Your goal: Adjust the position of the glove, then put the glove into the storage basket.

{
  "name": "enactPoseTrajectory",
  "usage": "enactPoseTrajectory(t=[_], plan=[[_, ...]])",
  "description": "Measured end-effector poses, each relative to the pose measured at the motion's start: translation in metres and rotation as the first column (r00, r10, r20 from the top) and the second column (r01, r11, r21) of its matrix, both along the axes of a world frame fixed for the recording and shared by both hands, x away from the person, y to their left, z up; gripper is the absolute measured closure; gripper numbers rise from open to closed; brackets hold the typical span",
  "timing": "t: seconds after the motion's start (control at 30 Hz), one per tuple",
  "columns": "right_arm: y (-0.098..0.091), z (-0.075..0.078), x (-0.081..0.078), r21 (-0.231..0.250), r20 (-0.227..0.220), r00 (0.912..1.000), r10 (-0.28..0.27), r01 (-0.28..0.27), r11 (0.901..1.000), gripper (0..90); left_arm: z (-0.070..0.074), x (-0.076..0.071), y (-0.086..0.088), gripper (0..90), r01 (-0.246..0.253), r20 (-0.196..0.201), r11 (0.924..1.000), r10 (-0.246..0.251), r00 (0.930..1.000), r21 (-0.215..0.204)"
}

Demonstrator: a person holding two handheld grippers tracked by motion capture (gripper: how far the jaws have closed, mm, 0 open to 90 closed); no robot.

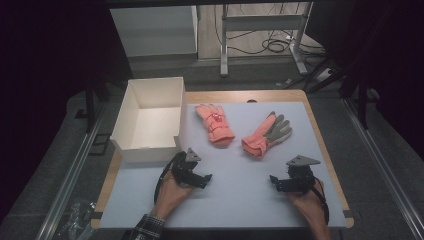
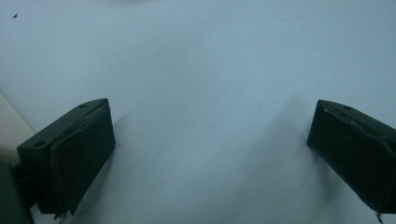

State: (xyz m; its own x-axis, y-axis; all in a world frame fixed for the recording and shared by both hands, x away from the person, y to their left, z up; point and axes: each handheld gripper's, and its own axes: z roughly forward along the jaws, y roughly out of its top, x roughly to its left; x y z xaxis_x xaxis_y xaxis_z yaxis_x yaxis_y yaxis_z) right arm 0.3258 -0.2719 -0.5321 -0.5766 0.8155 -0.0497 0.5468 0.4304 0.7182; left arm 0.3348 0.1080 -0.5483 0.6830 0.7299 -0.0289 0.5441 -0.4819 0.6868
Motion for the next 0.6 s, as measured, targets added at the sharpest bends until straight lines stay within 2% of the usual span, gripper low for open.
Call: enactPoseTrajectory(t=[0.6], plan=[[0.0002,0.0004,0.0,-0.001,-0.001,1.0,0.0,0.0,1.0,11.8,0.0,0.0005,0.0006,0.7,0.001,-0.001,1.0,-0.001,1.0,-0.002]])
